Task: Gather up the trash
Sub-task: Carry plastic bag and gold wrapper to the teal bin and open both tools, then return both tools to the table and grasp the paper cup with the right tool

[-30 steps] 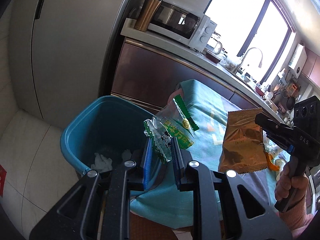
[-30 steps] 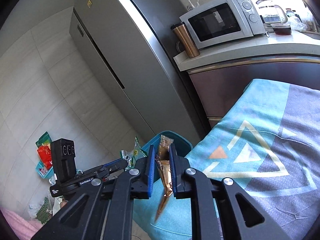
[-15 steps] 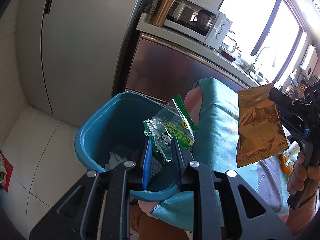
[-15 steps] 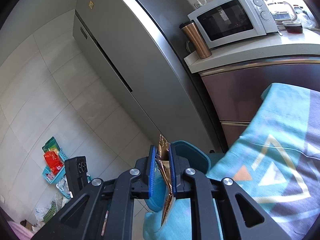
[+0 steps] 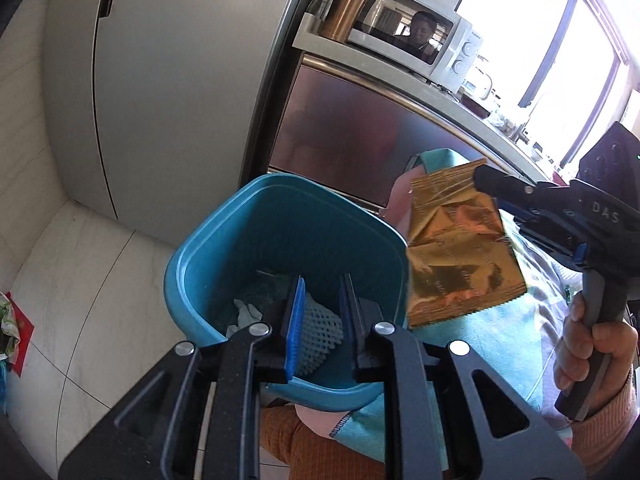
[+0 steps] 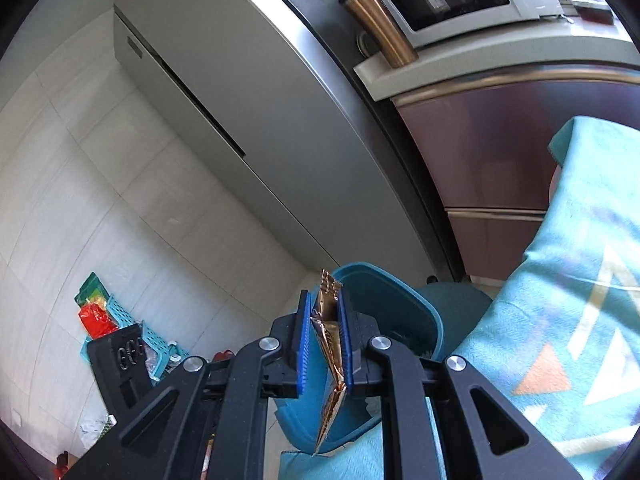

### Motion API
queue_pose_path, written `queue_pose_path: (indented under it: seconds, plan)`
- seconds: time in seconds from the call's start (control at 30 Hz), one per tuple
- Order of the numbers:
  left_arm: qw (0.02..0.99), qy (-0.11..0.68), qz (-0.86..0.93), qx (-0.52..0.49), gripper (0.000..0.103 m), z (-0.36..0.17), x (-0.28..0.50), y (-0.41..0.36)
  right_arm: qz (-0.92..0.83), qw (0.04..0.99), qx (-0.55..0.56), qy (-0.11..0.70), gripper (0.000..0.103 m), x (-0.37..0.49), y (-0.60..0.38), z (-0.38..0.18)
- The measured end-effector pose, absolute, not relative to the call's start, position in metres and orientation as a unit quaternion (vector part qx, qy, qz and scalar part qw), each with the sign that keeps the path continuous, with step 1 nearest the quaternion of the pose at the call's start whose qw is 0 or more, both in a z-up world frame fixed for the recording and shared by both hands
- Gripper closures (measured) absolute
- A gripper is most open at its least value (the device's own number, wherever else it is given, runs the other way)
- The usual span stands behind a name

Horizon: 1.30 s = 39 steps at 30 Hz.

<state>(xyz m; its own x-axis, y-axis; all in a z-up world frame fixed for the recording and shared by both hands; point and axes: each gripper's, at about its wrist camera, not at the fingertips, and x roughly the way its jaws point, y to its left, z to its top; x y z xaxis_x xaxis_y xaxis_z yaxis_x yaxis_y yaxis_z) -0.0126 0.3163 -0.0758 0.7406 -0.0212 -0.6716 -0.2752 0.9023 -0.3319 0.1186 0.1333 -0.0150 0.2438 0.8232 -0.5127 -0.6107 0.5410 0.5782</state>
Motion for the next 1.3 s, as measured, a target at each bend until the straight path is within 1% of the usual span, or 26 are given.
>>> queue_pose_path:
  seconds: [0.23,0.27,0.3,0.33,0.37,0.5,0.7,0.77,0.83,0.87,0.93,1.03,1.13,1.3]
  plan:
    - [0.909,0.350,0.073,-0.215,0.086,-0.078,-0.008,0.318,0.451,0.763,0.120,0.447,0.088,0.127,0.161,-0.036]
    - [0.909,0.348,0.075,-0.215,0.086,-0.077,-0.008,0.319,0.448,0.762,0.118,0.452,0.086,0.129,0.164,-0.039]
    - [0.910,0.346,0.076,-0.214,0.086,-0.077,-0.008,0.318,0.445,0.761,0.116,0.458,0.081,0.129,0.166,-0.042]
    - [0.911,0.345,0.076,-0.214,0.086,-0.076,-0.008,0.319,0.443,0.758,0.117,0.464,0.069,0.130,0.168,-0.044]
    - [0.912,0.343,0.076,-0.214,0.086,-0.075,-0.009,0.319,0.441,0.758,0.115,0.466,0.066,0.129,0.169,-0.046]
    - [0.914,0.339,0.074,-0.210,0.086,-0.073,-0.010,0.317,0.439,0.756,0.118,0.471,0.066,0.127,0.163,-0.051]
    - [0.917,0.334,0.062,-0.208,0.086,-0.070,-0.009,0.312,0.442,0.765,0.111,0.454,0.066,0.119,0.142,-0.038]
    - [0.920,0.330,0.054,-0.205,0.082,-0.067,-0.009,0.307,0.445,0.769,0.110,0.446,0.065,0.114,0.132,-0.032]
    - [0.923,0.325,0.043,-0.200,0.073,-0.064,-0.010,0.300,0.448,0.773,0.108,0.435,0.065,0.108,0.119,-0.024]
    - [0.926,0.321,0.035,-0.194,0.071,-0.061,-0.010,0.294,0.446,0.779,0.106,0.429,0.065,0.104,0.112,-0.020]
    - [0.932,0.314,0.020,-0.182,0.064,-0.057,-0.011,0.282,0.445,0.788,0.094,0.414,0.064,0.094,0.097,-0.011]
    - [0.937,0.304,-0.009,-0.170,0.058,-0.049,-0.008,0.260,0.438,0.807,0.084,0.387,0.060,0.080,0.069,0.004]
    - [0.940,0.299,-0.041,-0.157,0.055,-0.042,-0.002,0.235,0.421,0.827,0.082,0.362,0.059,0.068,0.037,0.018]
    - [0.939,0.299,-0.098,-0.136,0.053,-0.034,0.014,0.186,0.371,0.864,0.095,0.327,0.057,0.052,-0.032,0.035]
